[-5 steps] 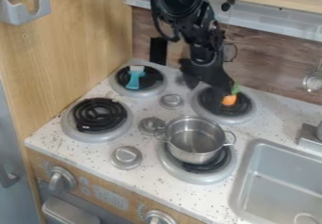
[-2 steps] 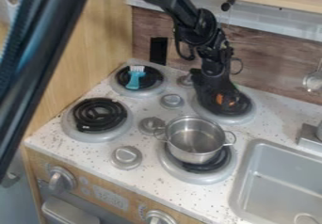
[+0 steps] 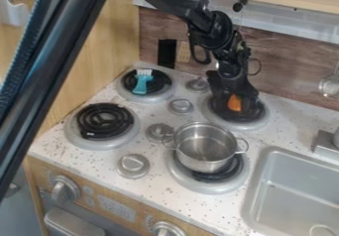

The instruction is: Put the carrot in the silver pot

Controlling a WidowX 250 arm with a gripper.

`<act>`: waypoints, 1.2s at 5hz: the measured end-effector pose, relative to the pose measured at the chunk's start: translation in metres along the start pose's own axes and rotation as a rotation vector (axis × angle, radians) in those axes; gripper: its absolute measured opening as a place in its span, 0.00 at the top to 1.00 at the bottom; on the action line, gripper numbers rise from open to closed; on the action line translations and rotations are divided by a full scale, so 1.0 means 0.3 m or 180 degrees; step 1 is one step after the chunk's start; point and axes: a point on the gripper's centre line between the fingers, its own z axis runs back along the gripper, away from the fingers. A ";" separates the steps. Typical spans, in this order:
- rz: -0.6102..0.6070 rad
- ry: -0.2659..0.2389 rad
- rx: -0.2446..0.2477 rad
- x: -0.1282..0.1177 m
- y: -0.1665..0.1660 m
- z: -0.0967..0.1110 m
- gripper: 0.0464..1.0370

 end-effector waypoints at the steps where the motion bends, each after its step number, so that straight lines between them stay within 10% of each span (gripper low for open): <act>1: 0.0013 0.0015 -0.0038 0.013 -0.014 -0.011 0.04; 3: 0.0017 0.0034 -0.0004 0.029 -0.006 -0.075 0.10; 4: -0.0065 0.0051 0.0019 0.026 -0.002 -0.077 0.36; 6: -0.0111 -0.0018 0.0015 0.016 -0.008 -0.034 0.38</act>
